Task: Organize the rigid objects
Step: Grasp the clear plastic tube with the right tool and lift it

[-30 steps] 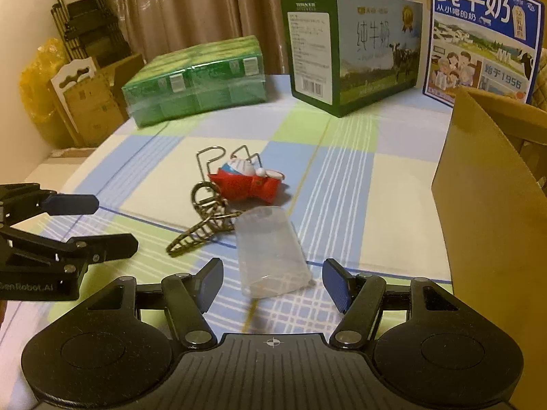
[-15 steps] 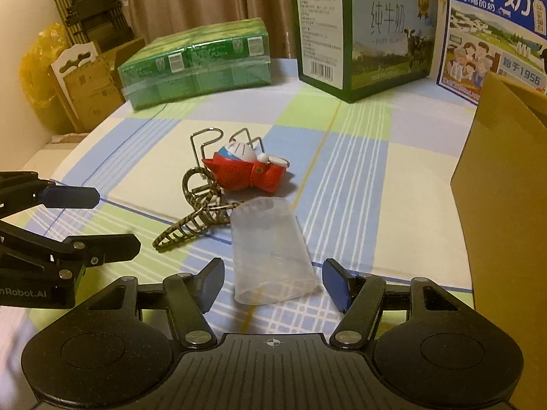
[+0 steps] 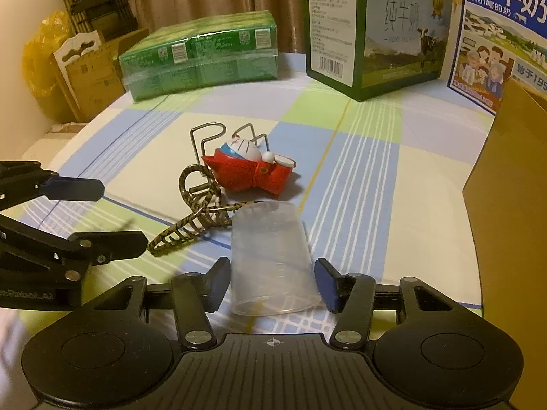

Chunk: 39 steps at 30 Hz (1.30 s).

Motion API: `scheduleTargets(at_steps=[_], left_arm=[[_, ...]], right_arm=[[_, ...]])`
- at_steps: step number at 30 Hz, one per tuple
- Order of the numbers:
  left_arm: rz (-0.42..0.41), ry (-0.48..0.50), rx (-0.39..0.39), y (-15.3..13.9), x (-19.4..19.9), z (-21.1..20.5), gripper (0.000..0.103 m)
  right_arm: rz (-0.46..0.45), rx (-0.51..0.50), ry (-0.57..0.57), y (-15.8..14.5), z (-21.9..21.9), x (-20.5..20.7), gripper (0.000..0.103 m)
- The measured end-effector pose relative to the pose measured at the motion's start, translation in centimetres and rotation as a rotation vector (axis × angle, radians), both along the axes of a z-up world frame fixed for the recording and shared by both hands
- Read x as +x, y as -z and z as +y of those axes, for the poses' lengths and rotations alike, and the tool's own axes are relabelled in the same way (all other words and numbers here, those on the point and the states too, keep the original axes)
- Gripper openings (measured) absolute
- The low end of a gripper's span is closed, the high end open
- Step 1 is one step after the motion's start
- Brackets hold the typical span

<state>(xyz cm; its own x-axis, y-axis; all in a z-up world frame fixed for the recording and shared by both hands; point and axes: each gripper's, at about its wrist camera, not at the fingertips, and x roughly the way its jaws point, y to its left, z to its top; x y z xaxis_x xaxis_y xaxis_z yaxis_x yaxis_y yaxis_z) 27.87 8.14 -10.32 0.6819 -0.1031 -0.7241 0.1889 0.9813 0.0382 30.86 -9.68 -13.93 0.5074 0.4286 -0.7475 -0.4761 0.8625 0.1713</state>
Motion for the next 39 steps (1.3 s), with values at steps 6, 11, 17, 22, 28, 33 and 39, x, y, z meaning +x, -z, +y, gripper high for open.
scheduleTargets(at_steps=[6,11,17,22,28,33,39], left_arm=[[0.008,0.049,0.000,0.8,0.7,-0.8,0.056],[0.003,0.089,0.020,1.7,1.3,-1.9,0.035],[0.022,0.078,0.007,2.5,2.1,-2.1,0.012],[0.036,0.040,-0.025,2.1,1.1,-1.9,0.006],[0.066,0.016,-0.027,1.6,-3.0,-2.8,0.003],[0.041,-0.007,-0.039,0.7,-6.5,-3.5,0.003],[-0.053,-0.022,0.012,-0.3,-7.6,-4.1,0.036]], right_arm=[[0.006,-0.005,0.058,-1.1,-0.8,0.5,0.050],[0.028,-0.014,0.111,-1.1,-2.0,1.0,0.050],[0.063,0.001,0.132,-0.8,-3.0,1.4,0.050],[0.083,0.001,0.130,-0.5,-3.0,1.4,0.050],[0.127,-0.016,0.109,-0.9,-3.4,-0.2,0.050],[0.161,-0.023,0.113,-1.2,-4.7,-2.4,0.050],[0.189,0.000,0.139,-1.7,-6.5,-5.3,0.050]])
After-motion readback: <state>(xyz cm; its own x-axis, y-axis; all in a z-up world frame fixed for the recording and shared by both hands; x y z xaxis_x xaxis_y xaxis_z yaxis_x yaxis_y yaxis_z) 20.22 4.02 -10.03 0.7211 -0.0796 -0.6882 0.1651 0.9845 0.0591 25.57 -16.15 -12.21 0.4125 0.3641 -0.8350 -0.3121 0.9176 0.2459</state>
